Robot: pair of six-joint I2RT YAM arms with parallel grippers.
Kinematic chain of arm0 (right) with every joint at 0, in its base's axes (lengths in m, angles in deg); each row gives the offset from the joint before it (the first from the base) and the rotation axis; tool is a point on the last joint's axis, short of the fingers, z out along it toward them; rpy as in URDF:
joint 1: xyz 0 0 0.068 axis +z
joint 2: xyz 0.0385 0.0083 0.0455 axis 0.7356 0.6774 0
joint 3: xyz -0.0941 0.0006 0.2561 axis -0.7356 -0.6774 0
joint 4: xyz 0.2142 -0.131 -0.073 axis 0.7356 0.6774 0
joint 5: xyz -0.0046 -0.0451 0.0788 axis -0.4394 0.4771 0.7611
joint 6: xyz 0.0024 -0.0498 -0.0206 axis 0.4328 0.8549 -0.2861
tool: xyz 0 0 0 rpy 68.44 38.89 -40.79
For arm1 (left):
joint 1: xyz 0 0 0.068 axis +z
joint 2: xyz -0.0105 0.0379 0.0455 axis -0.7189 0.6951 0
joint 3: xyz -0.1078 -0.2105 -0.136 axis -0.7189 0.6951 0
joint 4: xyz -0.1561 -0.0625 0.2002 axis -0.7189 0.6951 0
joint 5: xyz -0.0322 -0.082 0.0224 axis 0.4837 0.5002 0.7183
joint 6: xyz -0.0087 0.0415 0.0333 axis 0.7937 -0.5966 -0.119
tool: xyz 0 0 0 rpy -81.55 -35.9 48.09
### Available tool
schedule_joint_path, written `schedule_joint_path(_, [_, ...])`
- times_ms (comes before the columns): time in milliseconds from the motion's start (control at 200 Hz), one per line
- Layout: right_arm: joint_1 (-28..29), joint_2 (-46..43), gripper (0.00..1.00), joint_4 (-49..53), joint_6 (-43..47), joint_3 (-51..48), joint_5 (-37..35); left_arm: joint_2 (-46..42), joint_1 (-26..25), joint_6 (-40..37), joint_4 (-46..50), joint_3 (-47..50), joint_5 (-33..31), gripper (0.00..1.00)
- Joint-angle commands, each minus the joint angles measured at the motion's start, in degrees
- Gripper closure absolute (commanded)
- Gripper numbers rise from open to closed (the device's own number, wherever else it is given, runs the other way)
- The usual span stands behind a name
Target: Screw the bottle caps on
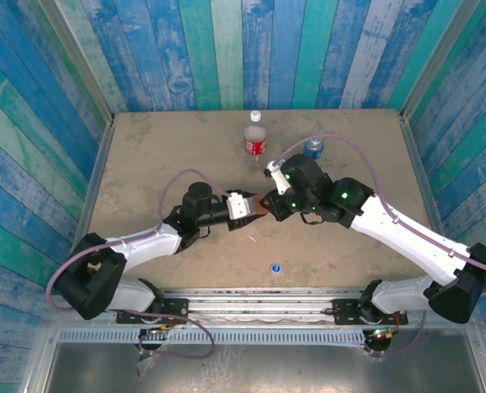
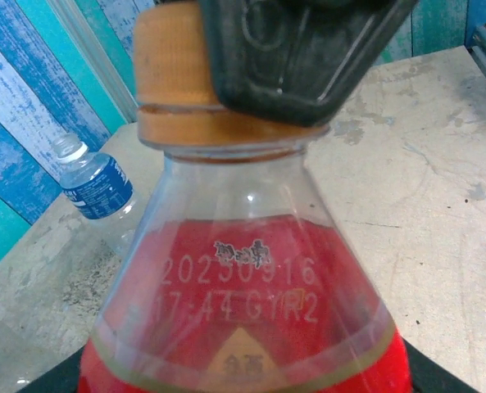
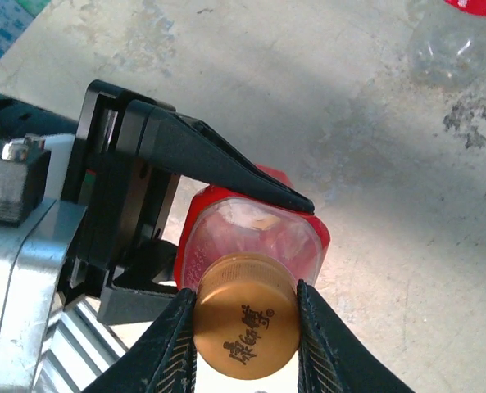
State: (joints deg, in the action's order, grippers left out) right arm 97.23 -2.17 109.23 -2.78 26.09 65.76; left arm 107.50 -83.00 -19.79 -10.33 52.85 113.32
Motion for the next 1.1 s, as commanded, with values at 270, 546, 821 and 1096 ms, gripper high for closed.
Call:
schedule_joint_path(270, [-0.38,-7.42,0.47,6.66,60.60,-0.65,6.12,-2.44,0.21,-0.92,-1.46,0.08,4.04,0.45])
schedule_joint_path(546, [-1.23,1.76,0.55,13.02,67.08,8.17,7.97,-3.07,0.30,-1.50,-0.27,0.03,5.64,0.45])
schedule_joint_path(821, [-2.47,4.38,0.77,15.72,66.57,10.82,9.84,-3.82,0.27,-1.95,0.96,0.04,6.13,0.45])
schedule_joint_path(1096, [-2.49,4.90,0.92,12.32,50.82,10.42,10.63,-3.82,0.37,-1.38,-0.29,-0.04,5.28,0.45])
